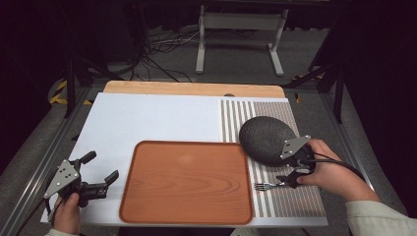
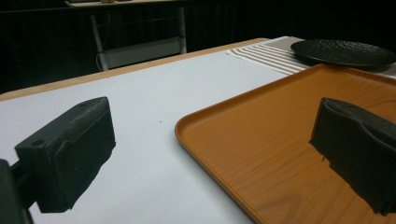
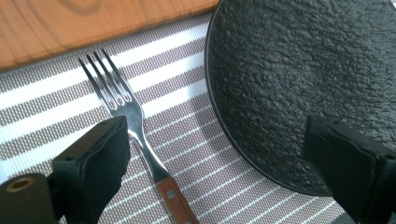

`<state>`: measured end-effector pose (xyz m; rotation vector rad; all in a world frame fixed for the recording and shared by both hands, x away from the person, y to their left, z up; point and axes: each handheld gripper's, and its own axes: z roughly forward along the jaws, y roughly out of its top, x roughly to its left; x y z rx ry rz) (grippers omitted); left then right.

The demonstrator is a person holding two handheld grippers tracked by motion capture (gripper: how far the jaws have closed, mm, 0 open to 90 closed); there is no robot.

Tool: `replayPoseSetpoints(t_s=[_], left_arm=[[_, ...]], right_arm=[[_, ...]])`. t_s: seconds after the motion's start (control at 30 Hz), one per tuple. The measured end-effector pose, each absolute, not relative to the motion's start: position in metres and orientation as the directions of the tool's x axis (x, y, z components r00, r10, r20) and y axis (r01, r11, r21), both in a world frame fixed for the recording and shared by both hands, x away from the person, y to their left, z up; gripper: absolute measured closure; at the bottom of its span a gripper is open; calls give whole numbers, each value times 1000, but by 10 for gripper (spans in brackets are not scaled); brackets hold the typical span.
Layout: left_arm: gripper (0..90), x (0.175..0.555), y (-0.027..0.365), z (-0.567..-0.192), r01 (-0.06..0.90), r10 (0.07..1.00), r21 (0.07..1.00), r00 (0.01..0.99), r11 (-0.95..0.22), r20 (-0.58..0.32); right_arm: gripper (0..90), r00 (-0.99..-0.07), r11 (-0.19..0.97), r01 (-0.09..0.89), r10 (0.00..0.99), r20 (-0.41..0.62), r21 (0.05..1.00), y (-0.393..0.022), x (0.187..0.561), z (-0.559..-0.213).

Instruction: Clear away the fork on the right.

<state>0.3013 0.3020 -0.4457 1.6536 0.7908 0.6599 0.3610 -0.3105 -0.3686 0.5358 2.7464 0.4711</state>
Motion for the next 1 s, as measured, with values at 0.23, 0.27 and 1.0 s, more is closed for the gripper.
replayPoseSetpoints(t_s=[0.23, 0.27, 1.0], left_arm=[[6, 301, 302, -446, 158, 786, 977, 618, -144, 16], [6, 301, 302, -446, 156, 787, 977, 617, -144, 17], [6, 302, 302, -446, 164, 785, 975, 619, -147, 14]], right_arm=[[119, -902, 898, 291, 372, -219, 330, -309, 364, -371], [126, -903, 900, 291, 370, -218, 324, -309, 364, -372], [344, -973, 979, 162, 179, -143, 119, -299, 364, -394]])
